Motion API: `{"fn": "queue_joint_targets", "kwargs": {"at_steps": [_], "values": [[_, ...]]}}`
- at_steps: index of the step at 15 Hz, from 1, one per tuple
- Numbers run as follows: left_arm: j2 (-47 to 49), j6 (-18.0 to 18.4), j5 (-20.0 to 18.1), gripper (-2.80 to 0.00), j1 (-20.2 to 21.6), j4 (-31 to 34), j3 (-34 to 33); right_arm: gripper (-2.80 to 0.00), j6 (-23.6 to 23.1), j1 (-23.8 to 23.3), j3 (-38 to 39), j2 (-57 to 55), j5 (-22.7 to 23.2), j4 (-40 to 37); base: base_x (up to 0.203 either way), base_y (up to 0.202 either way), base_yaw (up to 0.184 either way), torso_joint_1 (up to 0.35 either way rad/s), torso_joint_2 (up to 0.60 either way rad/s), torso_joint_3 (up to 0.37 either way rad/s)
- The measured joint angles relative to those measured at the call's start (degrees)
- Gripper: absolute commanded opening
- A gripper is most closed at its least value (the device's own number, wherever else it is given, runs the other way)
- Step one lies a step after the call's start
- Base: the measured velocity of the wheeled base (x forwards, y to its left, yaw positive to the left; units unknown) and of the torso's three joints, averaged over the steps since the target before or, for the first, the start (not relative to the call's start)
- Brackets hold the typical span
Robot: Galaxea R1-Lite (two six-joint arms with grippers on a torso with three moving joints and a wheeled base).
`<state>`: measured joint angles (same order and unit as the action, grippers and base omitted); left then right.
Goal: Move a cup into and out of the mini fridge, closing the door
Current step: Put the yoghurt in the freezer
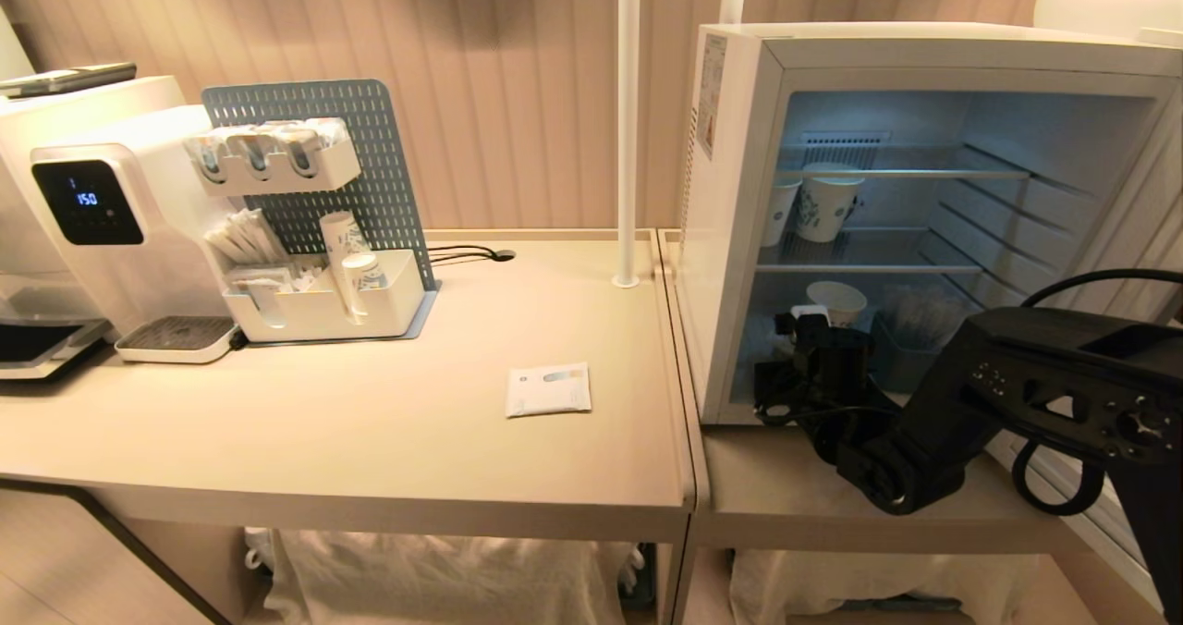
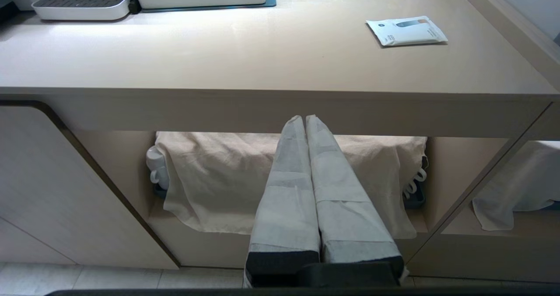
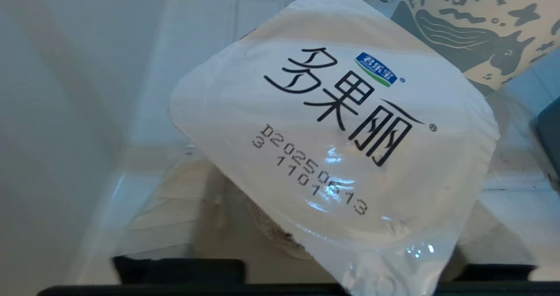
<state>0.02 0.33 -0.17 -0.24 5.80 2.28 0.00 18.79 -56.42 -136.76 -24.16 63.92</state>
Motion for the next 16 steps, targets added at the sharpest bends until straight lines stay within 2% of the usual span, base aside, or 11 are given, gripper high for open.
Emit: {"fn": "queue_joint_targets", "kwargs": {"at_steps": [3, 7, 13, 14, 16], "values": [[0.0, 0.09, 0.01, -2.8, -0.02, 0.04, 0.01, 0.0, 0.1, 0.01, 0.54, 0.67, -0.01, -0.22, 0.0, 0.0, 0.0, 0.0, 0.0, 0.0], [0.0, 0.18, -0.01, -2.8, -0.02, 0.04, 0.0, 0.0, 0.63, 0.87, 6.86, 6.43, 0.07, -0.52, 0.0, 0.0, 0.0, 0.0, 0.0, 0.0], [0.0, 0.2, -0.01, -2.8, -0.02, 0.04, 0.0, 0.0, 0.81, 2.68, 19.8, 23.88, 0.18, -1.86, 0.0, 0.0, 0.0, 0.0, 0.0, 0.0], [0.0, 0.2, -0.01, -2.8, -0.02, 0.04, 0.0, -2.8, 0.66, 3.18, 22.33, 28.09, 0.18, -2.52, 0.0, 0.0, 0.0, 0.0, 0.0, 0.0], [0.0, 0.2, -0.01, -2.8, -0.02, 0.04, 0.0, -2.8, 0.73, 4.44, 26.37, 36.85, 0.16, -5.53, 0.0, 0.0, 0.0, 0.0, 0.0, 0.0]]}}
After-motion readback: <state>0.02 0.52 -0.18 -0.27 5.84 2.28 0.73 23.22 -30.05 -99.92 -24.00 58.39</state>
